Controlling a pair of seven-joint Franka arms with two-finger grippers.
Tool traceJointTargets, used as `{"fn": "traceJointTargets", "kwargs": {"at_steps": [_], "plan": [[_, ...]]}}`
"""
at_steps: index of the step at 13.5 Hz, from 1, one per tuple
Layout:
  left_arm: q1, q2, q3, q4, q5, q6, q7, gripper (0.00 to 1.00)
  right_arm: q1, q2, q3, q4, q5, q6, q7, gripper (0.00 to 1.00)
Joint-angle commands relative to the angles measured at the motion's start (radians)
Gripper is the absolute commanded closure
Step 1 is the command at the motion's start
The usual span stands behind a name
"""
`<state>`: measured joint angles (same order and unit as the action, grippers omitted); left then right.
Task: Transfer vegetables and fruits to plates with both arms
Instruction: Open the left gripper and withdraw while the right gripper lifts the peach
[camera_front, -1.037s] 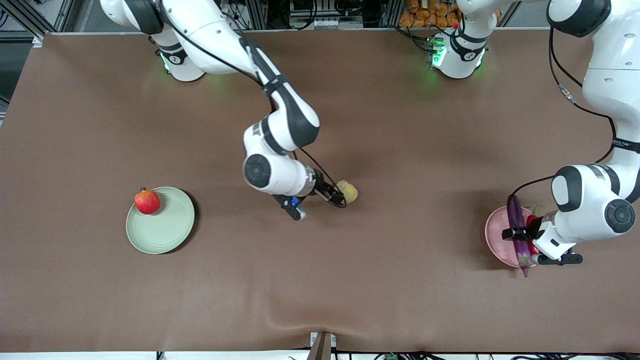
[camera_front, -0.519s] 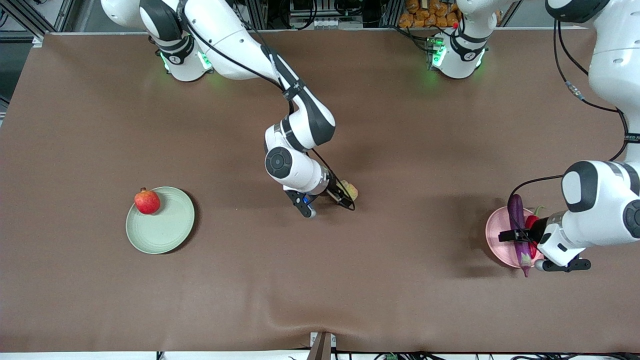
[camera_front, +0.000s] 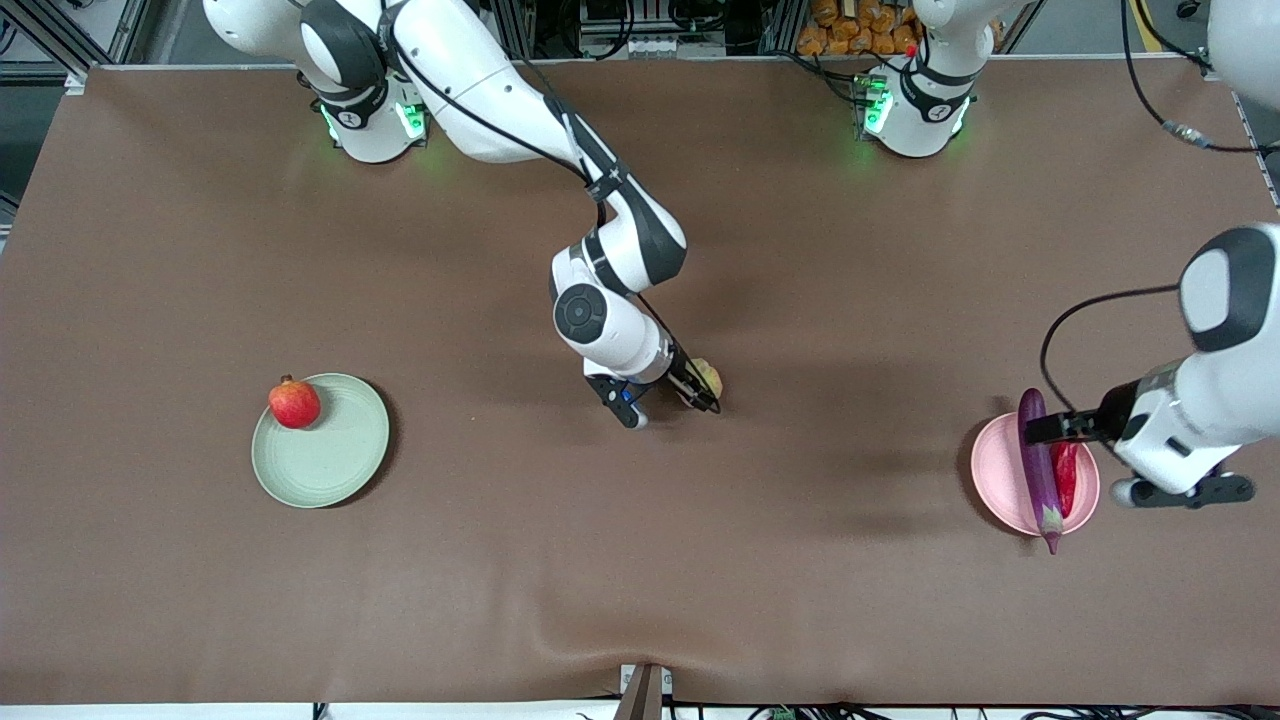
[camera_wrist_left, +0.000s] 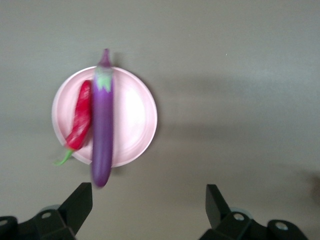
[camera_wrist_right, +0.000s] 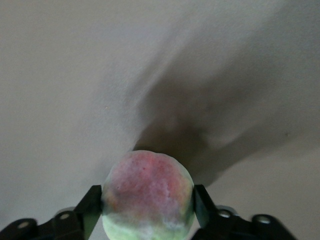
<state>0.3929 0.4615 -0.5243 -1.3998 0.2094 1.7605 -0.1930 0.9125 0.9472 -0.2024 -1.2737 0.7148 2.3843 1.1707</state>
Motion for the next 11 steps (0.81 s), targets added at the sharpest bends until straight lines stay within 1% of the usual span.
{"fn": "traceJointTargets", "kwargs": {"at_steps": [1, 3, 5, 6, 8, 9, 10, 11], "plan": [[0.02, -0.13, 0.004, -0.022, -0.007, -0.093, 0.004, 0.0, -0.006, 0.009, -0.002, 0.02, -0.087, -0.02, 0.018, 1.0], [0.026, -0.203, -0.005, -0.021, -0.01, -0.186, 0.004, 0.0, -0.078, -0.024, 0.0, 0.051, -0.084, -0.177, 0.011, 1.0], [0.02, -0.295, -0.005, -0.022, -0.008, -0.211, 0.006, 0.0, -0.174, -0.047, 0.003, 0.129, -0.084, -0.394, -0.011, 1.0], [0.018, -0.326, -0.008, -0.024, -0.022, -0.228, 0.007, 0.0, -0.223, -0.059, 0.003, 0.173, -0.084, -0.501, -0.06, 1.0], [0.026, -0.352, -0.01, -0.024, -0.103, -0.266, 0.006, 0.0, -0.323, -0.093, -0.002, 0.201, -0.086, -0.659, -0.173, 1.0], [0.026, -0.366, -0.008, -0.027, -0.117, -0.282, 0.007, 0.0, -0.383, -0.103, -0.006, 0.2, -0.09, -0.742, -0.254, 1.0], [0.024, -0.377, -0.01, -0.028, -0.12, -0.305, 0.007, 0.0, -0.433, -0.11, -0.017, 0.2, -0.115, -0.845, -0.361, 1.0], [0.008, -0.398, 0.003, -0.033, -0.125, -0.311, 0.007, 0.0, -0.472, -0.11, -0.049, 0.2, -0.174, -0.929, -0.491, 1.0]]}}
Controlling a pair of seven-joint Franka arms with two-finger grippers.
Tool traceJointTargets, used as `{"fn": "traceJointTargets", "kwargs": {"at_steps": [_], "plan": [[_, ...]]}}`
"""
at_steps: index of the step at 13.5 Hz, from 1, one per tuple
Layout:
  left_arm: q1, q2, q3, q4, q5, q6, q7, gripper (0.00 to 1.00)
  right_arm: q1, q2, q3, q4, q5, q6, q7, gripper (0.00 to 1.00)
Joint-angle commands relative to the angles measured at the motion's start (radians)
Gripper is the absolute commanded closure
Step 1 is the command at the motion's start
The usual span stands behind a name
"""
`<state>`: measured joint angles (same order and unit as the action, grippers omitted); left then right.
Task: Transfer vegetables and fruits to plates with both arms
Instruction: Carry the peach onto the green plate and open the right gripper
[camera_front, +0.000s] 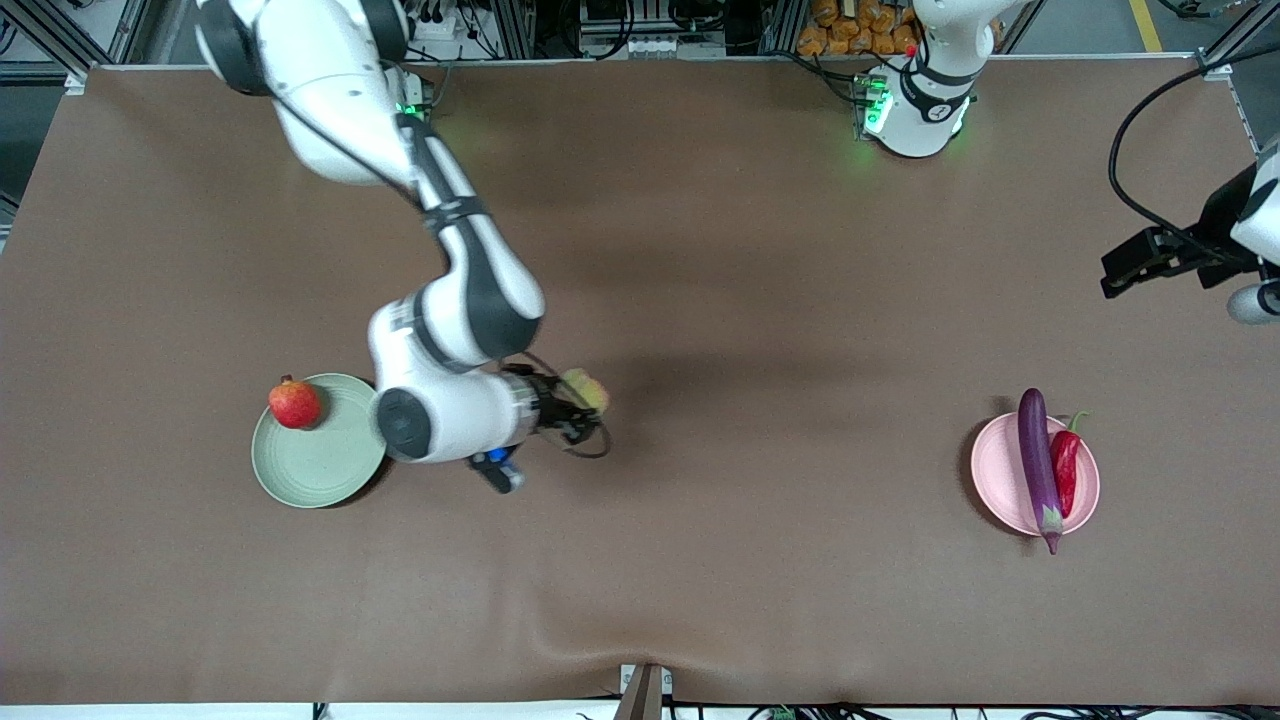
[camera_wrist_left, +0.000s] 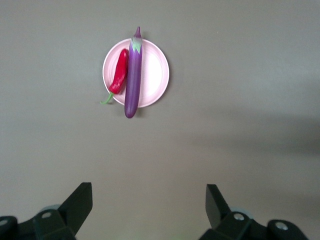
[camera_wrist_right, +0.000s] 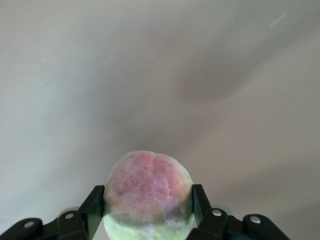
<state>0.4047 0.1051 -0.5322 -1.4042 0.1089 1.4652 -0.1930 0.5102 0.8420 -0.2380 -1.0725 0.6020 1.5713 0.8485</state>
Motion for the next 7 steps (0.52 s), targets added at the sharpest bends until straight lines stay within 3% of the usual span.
{"fn": "traceJointTargets", "kwargs": {"at_steps": [1, 3, 5, 6, 7], "plan": [[-0.073, -0.056, 0.07, -0.038, -0.025, -0.016, 0.006, 0.0, -0.114, -0.006, -0.032, -0.001, -0.08, -0.172, -0.309, 1.0], [-0.267, -0.076, 0.286, -0.064, -0.029, -0.013, 0.009, 0.0, -0.192, -0.006, -0.069, -0.003, -0.132, -0.189, -0.524, 1.0], [-0.384, -0.102, 0.395, -0.12, -0.031, 0.009, 0.009, 0.0, -0.225, -0.006, -0.09, -0.009, -0.201, -0.189, -0.694, 1.0], [-0.455, -0.117, 0.473, -0.146, -0.031, 0.027, 0.009, 0.0, -0.254, 0.0, -0.095, -0.017, -0.203, -0.185, -0.738, 1.0], [-0.48, -0.134, 0.507, -0.169, -0.034, 0.041, 0.009, 0.0, -0.283, 0.006, -0.095, -0.02, -0.2, -0.18, -0.768, 1.0]]}}
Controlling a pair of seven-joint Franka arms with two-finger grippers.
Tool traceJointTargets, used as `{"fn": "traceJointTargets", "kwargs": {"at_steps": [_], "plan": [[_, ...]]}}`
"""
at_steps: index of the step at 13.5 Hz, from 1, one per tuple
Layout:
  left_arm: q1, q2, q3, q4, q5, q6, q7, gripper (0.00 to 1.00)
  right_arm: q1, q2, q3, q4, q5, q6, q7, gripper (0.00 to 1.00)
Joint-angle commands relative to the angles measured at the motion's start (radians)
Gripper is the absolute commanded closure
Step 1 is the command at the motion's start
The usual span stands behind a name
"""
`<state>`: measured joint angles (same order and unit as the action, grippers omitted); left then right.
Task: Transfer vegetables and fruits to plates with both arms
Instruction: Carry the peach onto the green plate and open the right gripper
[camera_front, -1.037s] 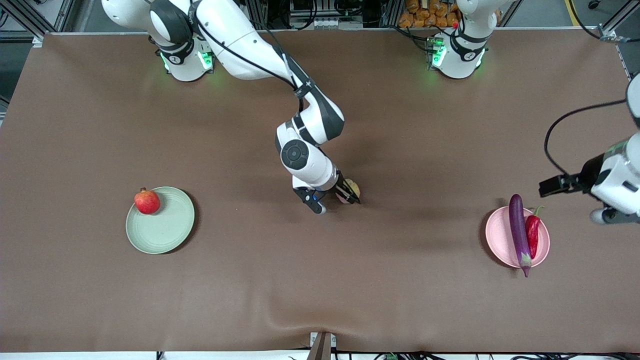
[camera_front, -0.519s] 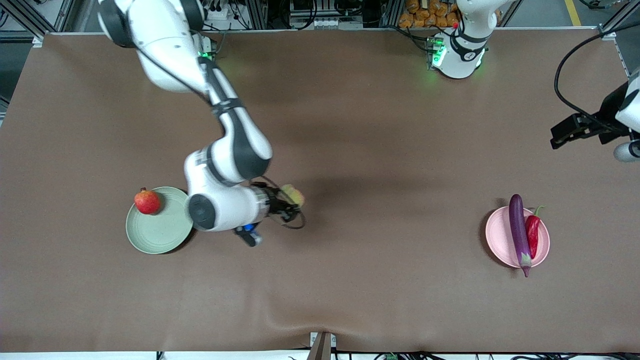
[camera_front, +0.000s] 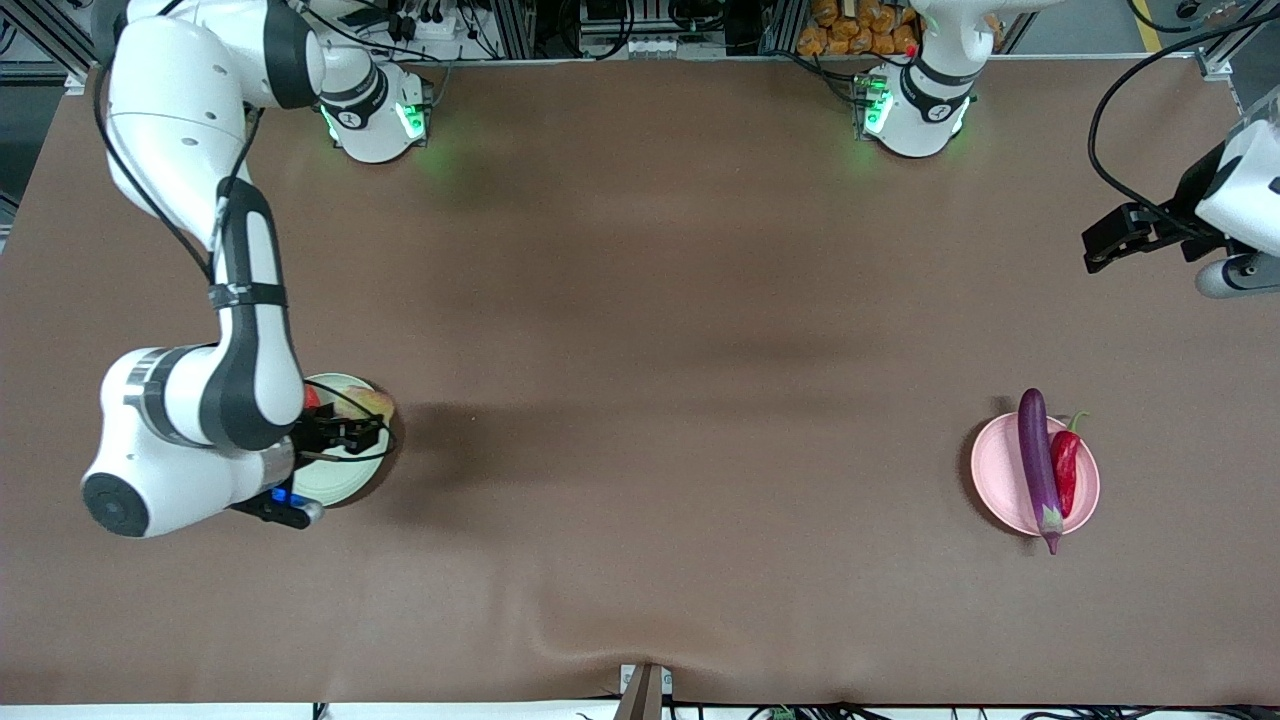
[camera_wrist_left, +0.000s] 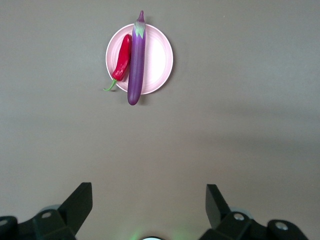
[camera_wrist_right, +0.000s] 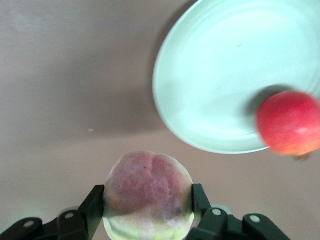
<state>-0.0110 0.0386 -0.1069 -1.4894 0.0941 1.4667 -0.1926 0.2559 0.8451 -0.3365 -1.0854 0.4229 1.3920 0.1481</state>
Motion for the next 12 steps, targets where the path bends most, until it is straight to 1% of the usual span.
{"fn": "traceJointTargets", "kwargs": {"at_steps": [1, 3, 4, 5, 6, 7, 8, 9, 12], "plan": [[-0.06, -0.074, 0.075, -0.089, -0.019, 0.04, 0.009, 0.0, -0.041, 0.008, 0.004, -0.02, -0.024, 0.016, -0.094, 1.0], [-0.058, -0.074, 0.075, -0.086, -0.023, 0.04, 0.009, 0.0, -0.055, 0.011, 0.005, -0.088, -0.019, 0.097, -0.114, 1.0], [-0.058, -0.075, 0.075, -0.086, -0.024, 0.04, 0.009, 0.0, -0.044, 0.011, 0.005, -0.128, -0.022, 0.145, -0.116, 1.0], [-0.058, -0.077, 0.073, -0.086, -0.024, 0.038, 0.009, 0.0, -0.046, 0.011, 0.005, -0.148, -0.024, 0.175, -0.119, 1.0], [-0.058, -0.077, 0.073, -0.086, -0.024, 0.037, 0.009, 0.0, -0.058, 0.023, 0.007, -0.148, -0.019, 0.191, -0.119, 0.97], [-0.058, -0.077, 0.073, -0.086, -0.024, 0.037, 0.01, 0.0, -0.06, 0.031, 0.007, -0.148, -0.013, 0.203, -0.117, 0.83], [-0.058, -0.077, 0.075, -0.086, -0.024, 0.037, 0.01, 0.0, -0.06, 0.031, 0.007, -0.148, -0.015, 0.208, -0.117, 0.44], [-0.057, -0.077, 0.076, -0.086, -0.024, 0.034, 0.01, 0.0, -0.06, 0.031, 0.008, -0.148, -0.013, 0.206, -0.116, 0.0], [-0.057, -0.083, 0.081, -0.087, -0.024, 0.024, 0.012, 0.0, -0.058, 0.008, 0.007, -0.137, -0.01, 0.171, -0.116, 0.0]]}}
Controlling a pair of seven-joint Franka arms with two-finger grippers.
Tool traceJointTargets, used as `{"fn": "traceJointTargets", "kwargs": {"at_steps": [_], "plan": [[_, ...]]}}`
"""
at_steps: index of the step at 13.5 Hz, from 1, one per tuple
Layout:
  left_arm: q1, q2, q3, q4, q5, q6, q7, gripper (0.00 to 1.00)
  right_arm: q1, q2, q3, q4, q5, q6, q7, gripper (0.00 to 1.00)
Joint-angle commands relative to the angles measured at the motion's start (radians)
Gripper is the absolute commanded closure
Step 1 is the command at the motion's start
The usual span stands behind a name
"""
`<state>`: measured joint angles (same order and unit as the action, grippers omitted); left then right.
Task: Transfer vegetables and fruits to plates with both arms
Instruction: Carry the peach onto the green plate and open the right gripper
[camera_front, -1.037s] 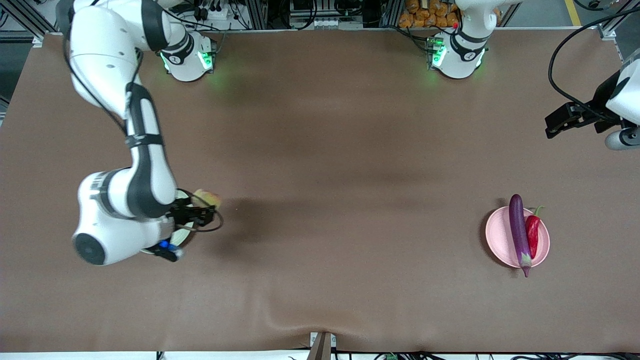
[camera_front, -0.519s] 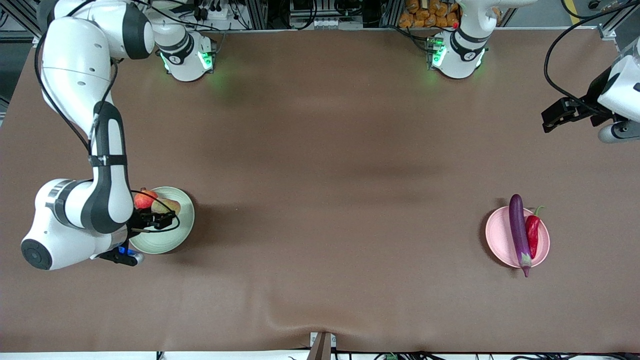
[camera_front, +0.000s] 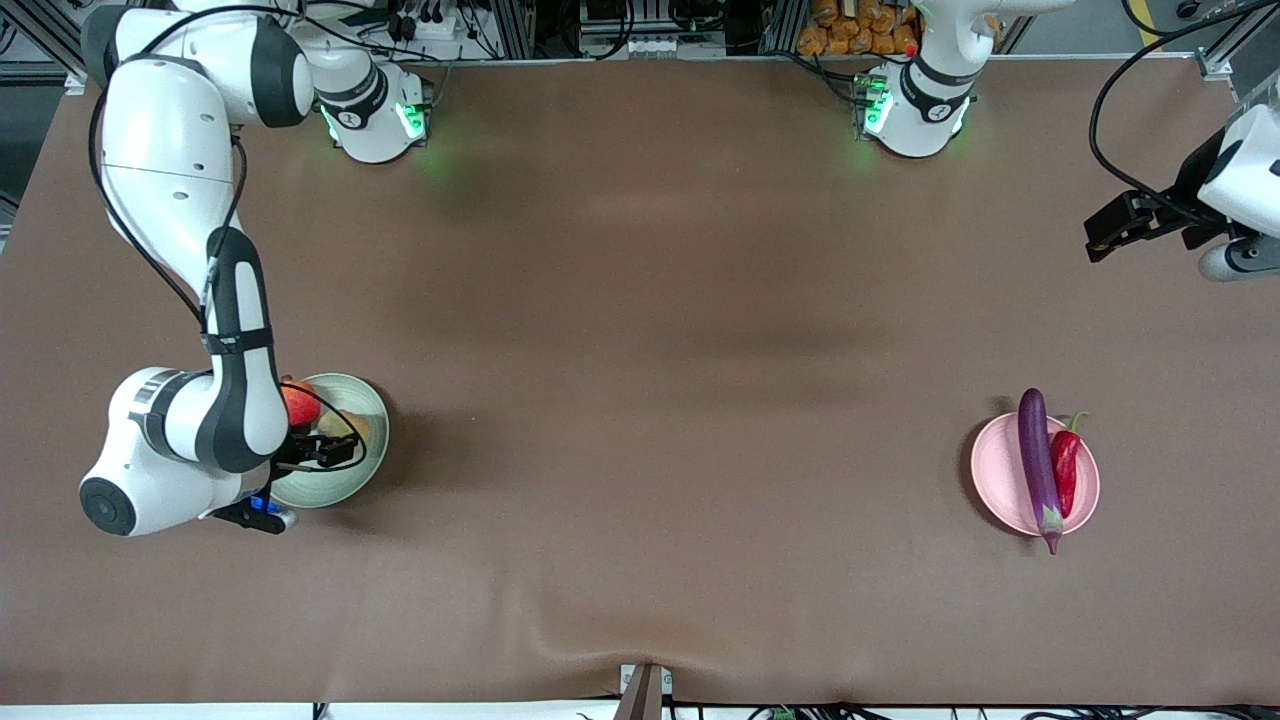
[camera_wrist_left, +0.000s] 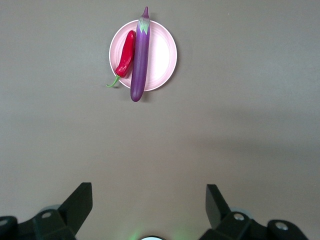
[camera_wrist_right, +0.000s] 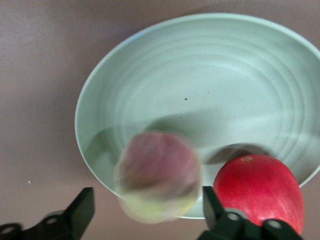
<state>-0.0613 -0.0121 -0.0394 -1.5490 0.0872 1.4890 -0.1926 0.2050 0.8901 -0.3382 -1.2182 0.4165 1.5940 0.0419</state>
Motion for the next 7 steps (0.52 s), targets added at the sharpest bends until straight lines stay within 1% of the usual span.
{"fn": "traceJointTargets", "kwargs": {"at_steps": [1, 4, 5, 7], "plan": [[-0.006, -0.034, 0.013, -0.028, -0.017, 0.0, 0.012, 0.0, -0.006, -0.042, 0.007, 0.008, -0.007, -0.072, -0.01, 0.0], [0.003, -0.04, 0.013, -0.029, -0.017, -0.006, 0.012, 0.0, -0.007, -0.054, 0.004, 0.138, -0.01, -0.201, -0.01, 0.0], [0.003, -0.042, 0.013, -0.031, -0.017, -0.006, 0.012, 0.0, -0.01, -0.077, 0.004, 0.172, -0.01, -0.233, -0.01, 0.0], [0.003, -0.043, 0.013, -0.031, -0.017, -0.009, 0.012, 0.0, -0.024, -0.15, 0.004, 0.181, -0.012, -0.252, -0.011, 0.0]]}}
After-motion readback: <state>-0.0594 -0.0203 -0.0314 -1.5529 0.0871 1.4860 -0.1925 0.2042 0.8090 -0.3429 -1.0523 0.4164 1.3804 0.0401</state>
